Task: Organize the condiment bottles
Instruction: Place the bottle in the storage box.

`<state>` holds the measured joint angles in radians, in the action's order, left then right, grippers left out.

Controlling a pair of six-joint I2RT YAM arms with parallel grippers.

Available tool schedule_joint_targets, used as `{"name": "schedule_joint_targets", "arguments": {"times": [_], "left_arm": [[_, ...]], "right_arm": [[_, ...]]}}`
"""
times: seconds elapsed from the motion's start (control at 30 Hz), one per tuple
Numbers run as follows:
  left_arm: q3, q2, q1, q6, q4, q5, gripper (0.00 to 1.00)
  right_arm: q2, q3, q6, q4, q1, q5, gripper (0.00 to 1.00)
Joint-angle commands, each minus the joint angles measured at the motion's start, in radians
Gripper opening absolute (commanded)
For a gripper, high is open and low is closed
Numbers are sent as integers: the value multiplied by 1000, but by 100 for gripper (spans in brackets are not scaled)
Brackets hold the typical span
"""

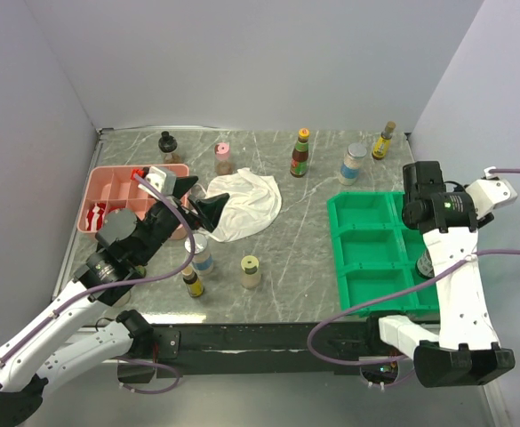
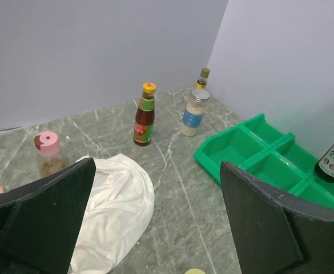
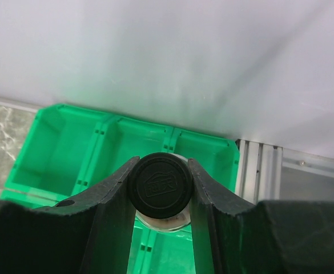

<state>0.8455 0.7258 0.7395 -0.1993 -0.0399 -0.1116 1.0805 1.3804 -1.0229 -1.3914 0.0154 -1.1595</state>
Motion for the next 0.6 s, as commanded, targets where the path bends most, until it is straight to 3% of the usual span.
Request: {"name": "schedule_joint_targets", "arguments": {"times": [0.0,0.57], "left_arm": [[0,-2,3,17,-23,-16,97],[-2,-3,4,20,-25,-23,97]], "right_arm": [[-60,-41,-6,-1,-9,-92,0],[-171,-242,3,162,-140,-120,0]]}}
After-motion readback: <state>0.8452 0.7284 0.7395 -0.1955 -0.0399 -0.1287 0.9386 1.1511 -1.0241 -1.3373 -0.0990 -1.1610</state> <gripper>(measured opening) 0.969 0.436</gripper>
